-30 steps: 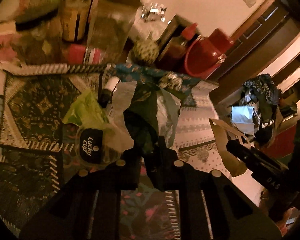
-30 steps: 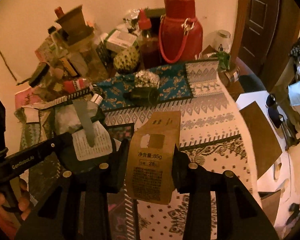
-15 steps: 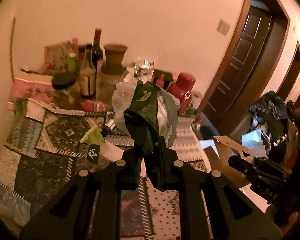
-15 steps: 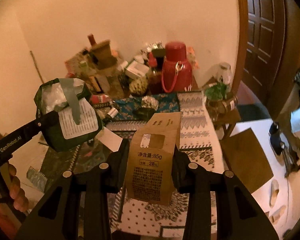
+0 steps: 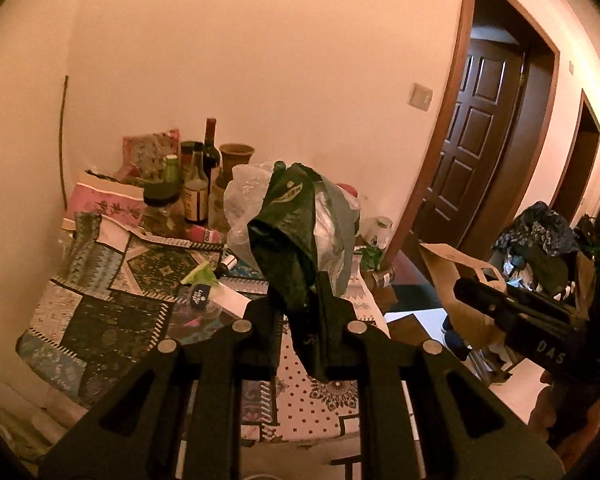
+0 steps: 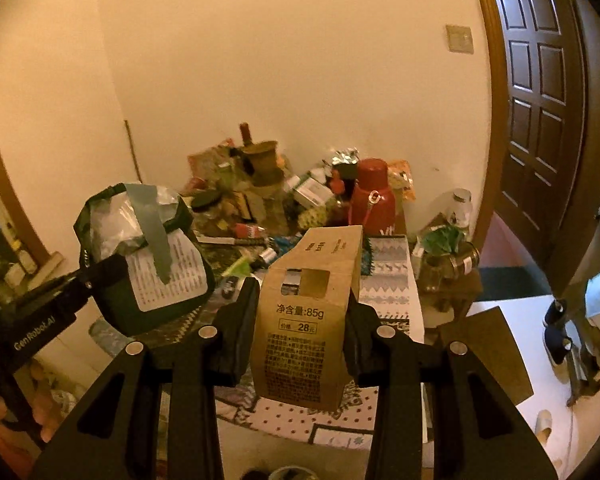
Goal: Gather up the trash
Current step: 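Carry the box and green bag in both tools down toward the bin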
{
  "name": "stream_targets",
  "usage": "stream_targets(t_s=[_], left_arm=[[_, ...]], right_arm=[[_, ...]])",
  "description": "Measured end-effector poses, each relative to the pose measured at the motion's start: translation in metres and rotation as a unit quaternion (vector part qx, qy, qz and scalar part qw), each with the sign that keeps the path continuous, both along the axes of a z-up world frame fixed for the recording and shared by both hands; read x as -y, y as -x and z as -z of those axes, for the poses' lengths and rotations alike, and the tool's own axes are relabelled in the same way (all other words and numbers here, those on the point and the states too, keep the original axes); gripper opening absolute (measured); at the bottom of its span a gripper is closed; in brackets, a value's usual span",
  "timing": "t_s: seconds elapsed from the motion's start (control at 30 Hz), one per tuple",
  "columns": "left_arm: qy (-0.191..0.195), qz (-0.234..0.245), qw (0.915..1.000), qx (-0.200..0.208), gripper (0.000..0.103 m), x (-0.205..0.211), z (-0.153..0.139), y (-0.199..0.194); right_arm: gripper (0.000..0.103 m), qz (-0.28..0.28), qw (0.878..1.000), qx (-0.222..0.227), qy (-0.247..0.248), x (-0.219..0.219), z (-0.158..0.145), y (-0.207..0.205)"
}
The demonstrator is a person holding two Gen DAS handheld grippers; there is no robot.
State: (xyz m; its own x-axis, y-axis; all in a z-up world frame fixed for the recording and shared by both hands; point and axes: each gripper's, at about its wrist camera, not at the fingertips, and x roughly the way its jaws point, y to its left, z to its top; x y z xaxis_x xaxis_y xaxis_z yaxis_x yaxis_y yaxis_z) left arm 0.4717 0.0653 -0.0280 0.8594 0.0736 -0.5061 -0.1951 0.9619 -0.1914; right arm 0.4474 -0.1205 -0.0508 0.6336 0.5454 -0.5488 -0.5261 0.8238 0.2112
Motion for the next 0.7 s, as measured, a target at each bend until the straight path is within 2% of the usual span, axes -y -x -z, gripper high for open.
stream_targets(t_s=[0.33, 0.7], left_arm=[[-0.004, 0.02, 0.9988, 0.044, 0.014, -0.011, -0.02, 0.075], [-0.007, 0.056, 0.9981, 0.023, 0.014, -0.031, -0.005, 0.192]], right_arm=[[0.034, 0.011, 1.0, 0.028, -0.008, -0.008, -0.018, 0.068], [0.034, 0.047, 0.999, 0.012, -0.011, -0.027, -0.008, 0.177]])
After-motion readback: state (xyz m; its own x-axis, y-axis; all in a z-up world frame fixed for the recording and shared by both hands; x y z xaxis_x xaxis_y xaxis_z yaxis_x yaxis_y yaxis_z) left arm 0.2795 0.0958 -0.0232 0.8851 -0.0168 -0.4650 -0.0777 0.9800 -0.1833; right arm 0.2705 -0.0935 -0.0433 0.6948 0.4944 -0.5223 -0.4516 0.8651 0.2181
